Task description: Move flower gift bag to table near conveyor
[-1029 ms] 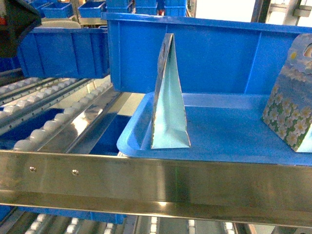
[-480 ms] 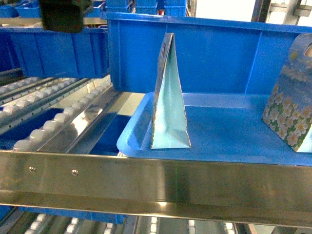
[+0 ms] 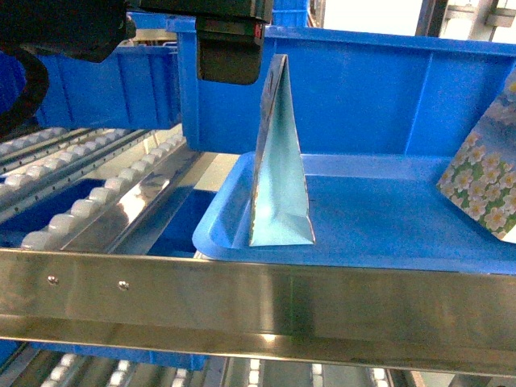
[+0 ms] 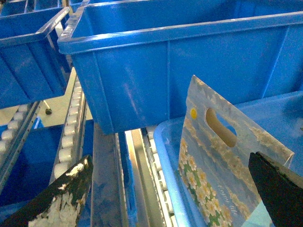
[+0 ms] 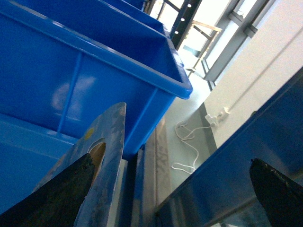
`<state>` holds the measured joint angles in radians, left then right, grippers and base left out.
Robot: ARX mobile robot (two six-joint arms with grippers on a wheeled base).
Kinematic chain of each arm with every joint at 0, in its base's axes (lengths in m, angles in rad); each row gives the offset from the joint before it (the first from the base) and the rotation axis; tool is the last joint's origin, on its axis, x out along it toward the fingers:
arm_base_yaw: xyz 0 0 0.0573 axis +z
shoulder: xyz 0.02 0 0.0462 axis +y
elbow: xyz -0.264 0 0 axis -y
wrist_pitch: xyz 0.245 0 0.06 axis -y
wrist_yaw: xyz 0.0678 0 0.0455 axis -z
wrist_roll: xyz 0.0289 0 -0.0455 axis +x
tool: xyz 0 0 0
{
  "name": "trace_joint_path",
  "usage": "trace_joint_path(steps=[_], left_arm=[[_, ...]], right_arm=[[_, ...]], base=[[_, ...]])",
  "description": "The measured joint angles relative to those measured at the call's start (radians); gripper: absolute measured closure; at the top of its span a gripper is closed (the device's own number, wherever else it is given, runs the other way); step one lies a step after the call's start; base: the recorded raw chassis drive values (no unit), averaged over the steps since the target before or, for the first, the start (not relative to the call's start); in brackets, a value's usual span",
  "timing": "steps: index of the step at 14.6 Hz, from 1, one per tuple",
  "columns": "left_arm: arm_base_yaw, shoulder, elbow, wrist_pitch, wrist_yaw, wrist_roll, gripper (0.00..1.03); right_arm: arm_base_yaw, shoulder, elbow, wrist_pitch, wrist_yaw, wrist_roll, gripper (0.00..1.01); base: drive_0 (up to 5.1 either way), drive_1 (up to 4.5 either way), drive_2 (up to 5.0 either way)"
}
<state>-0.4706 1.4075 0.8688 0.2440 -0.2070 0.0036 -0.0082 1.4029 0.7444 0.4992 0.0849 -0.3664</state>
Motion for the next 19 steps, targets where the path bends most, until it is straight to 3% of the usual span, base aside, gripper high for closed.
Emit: trace_joint_path(steps=[1,5,13,16,19], left_arm=[[0.0,0.0,0.0,0.0,0.0,0.0,0.05],[0.0,0.0,0.0,0.0,0.0,0.0,0.05],[0.0,0.0,0.0,0.0,0.0,0.0,0.05],[0.0,0.0,0.0,-0.001,0.0,0.0,0.05],[0.0,0.0,0.0,0.0,0.0,0.0,0.05]], right_arm=[[0.016,-0.037,0.018,-0.085,-0.051,0.032,0.03],[0.08,-0.078,0.073,-0.225,-0.107,0.117,0.03],[0.094,-0.04,0.049,-0.254,-0.111,0.161,0.03],[0.1,-0.017,0.039,-0.278,-0.139,0.217,0.03],[0.098,-0.014,0.029,-0.265,-0.15,0.234,0.03]], base=[[0.0,0.0,0.0],[0.0,0.0,0.0],[0.0,0.0,0.0],[0.0,0.0,0.0],[0.0,0.0,0.0]])
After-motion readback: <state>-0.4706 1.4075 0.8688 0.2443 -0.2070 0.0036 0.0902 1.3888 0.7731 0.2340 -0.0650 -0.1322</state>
